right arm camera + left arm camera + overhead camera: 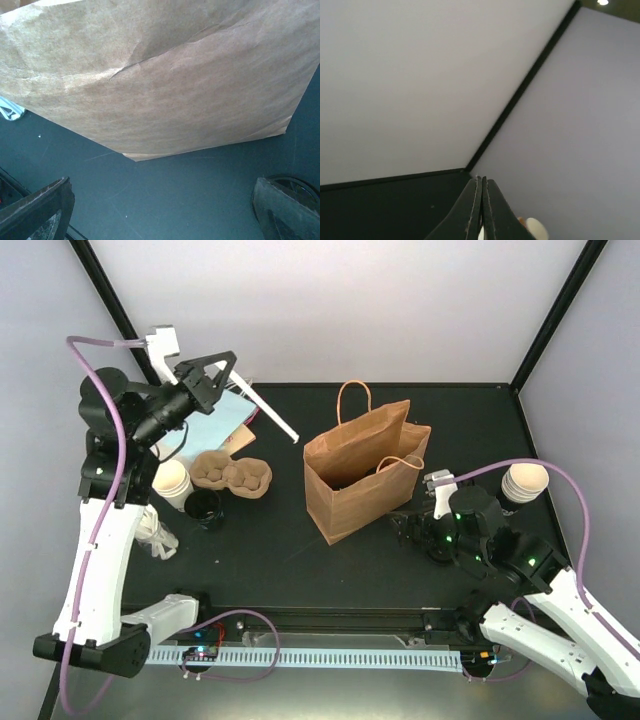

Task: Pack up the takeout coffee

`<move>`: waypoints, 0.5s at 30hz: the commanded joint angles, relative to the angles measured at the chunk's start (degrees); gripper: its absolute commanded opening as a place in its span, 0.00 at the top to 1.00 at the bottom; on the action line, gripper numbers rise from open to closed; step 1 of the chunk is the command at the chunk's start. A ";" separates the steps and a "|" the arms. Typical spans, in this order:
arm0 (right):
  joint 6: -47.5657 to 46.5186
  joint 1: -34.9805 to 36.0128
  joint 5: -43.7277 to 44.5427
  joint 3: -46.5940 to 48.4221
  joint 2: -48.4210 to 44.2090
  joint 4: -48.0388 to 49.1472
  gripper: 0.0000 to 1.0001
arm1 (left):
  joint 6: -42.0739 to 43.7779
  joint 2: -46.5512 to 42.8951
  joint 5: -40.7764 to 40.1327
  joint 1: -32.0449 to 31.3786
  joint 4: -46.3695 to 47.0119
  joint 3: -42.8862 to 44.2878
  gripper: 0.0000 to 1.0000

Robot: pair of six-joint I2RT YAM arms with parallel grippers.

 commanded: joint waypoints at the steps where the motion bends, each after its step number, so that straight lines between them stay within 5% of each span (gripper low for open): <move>1: 0.68 -0.28 1.44 1.53 -0.58 0.84 0.00 | -4.55 -0.67 2.70 -4.37 15.79 0.41 0.98; 15: 3.06 -0.24 4.08 2.05 -1.56 -1.05 0.00 | 4.47 3.45 -5.80 -23.26 24.67 -7.66 0.98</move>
